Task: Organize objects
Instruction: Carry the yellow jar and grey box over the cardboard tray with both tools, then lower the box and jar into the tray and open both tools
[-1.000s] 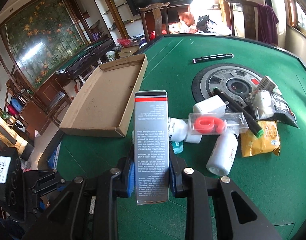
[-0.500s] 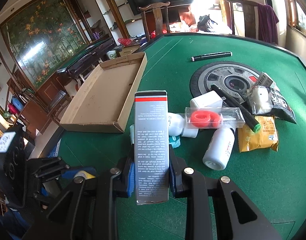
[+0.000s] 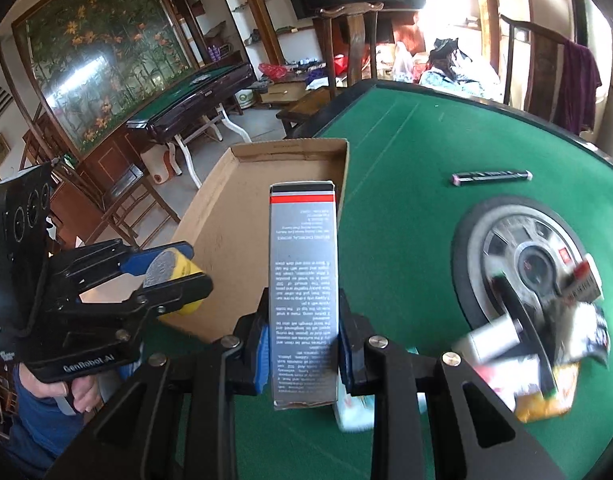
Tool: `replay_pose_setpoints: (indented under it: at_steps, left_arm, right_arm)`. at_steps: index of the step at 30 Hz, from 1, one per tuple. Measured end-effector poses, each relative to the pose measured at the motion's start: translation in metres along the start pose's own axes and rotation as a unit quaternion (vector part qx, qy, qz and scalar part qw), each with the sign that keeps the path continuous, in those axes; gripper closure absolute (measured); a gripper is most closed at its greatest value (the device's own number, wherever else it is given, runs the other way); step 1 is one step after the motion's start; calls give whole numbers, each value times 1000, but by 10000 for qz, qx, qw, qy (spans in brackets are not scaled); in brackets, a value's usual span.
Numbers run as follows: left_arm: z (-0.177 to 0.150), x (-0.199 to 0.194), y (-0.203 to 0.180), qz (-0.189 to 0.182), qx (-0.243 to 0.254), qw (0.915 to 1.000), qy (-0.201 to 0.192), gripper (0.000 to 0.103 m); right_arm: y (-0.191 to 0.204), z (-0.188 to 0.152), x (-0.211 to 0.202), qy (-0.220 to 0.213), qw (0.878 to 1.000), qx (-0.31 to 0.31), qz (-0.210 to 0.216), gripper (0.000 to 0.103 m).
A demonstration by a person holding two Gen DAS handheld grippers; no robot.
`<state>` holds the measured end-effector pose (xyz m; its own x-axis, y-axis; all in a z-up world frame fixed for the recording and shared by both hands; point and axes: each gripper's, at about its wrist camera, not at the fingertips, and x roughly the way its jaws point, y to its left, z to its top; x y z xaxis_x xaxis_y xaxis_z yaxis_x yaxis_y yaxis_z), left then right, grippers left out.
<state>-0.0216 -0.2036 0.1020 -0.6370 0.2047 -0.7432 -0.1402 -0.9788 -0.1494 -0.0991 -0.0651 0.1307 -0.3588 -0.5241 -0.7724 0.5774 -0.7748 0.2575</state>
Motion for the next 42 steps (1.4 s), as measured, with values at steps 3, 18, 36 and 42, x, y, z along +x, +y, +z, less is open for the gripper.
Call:
replay_pose_setpoints:
  at_steps: [3, 18, 36, 42]
  left_arm:
    - [22, 27, 25, 221, -326, 9992, 109, 63]
    - [45, 123, 121, 149, -2726, 9608, 489, 63]
    - [47, 128, 119, -112, -2708, 9619, 358, 61]
    - [51, 112, 109, -7, -2443, 9697, 12, 50]
  right_arm:
    - [2, 35, 35, 154, 9998, 74, -123, 77]
    - [-26, 121, 181, 852, 9923, 894, -110, 77]
    - [-30, 128, 197, 808, 9918, 989, -42, 76]
    - [-49, 127, 163, 481, 9910, 1210, 318, 76]
